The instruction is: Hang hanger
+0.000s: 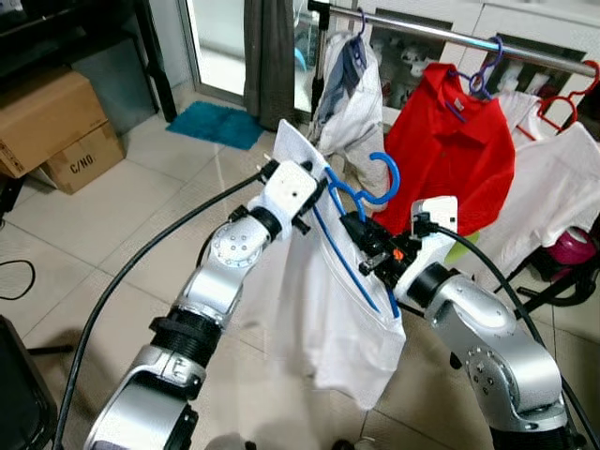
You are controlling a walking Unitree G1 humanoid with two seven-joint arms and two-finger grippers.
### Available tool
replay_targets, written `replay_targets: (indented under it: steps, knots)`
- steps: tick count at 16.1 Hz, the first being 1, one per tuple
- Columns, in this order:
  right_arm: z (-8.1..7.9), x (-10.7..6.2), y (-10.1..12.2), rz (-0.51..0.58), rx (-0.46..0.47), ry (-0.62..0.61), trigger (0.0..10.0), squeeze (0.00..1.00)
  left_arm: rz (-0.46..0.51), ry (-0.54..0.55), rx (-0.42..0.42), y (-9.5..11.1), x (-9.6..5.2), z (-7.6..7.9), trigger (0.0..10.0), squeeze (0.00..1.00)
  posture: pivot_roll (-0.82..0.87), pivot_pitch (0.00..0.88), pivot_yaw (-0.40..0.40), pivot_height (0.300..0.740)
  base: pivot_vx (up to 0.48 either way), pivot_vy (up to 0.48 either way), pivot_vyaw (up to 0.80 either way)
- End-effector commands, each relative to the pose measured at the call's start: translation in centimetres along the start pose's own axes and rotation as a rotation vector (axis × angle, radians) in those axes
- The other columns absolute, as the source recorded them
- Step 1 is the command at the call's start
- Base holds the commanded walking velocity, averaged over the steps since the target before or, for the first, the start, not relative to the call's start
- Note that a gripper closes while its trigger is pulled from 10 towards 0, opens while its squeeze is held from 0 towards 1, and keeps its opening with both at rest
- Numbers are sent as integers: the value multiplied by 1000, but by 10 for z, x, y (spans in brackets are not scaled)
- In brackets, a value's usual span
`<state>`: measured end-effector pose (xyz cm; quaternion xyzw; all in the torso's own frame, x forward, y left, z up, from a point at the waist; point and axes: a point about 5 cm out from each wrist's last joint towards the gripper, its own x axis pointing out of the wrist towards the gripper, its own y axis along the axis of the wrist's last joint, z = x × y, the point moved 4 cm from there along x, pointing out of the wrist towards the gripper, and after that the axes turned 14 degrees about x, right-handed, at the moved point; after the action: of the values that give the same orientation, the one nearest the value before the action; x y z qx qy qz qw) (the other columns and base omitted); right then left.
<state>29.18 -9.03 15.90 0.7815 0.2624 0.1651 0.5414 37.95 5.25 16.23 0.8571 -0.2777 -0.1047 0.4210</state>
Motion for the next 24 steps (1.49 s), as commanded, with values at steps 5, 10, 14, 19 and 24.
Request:
replay_targets:
  steps: [5,10,14,19,24]
  knots:
    - [-7,1,19,67,-27,45,0,0,1,6,-1,-2,4,-3,0,0,-8,0,-41,740,0,0,0]
    - [-6,1,19,69,-30,38,0,0,-2,8,-24,-4,4,-4,0,0,-9,0,-39,740,0,0,0]
    - [0,0,15,41,-48,3,0,0,7,26,-61,-6,1,-11,0,0,-9,0,-41,740,0,0,0]
    - [33,-16,-18,-170,-140,-114,0,0,175,-83,-129,30,-12,-28,0,0,-2,0,-46,740,0,0,0]
    - [31,-32,-11,-178,-131,-5,0,0,14,30,-74,4,-28,-84,0,0,-1,0,-47,740,0,0,0]
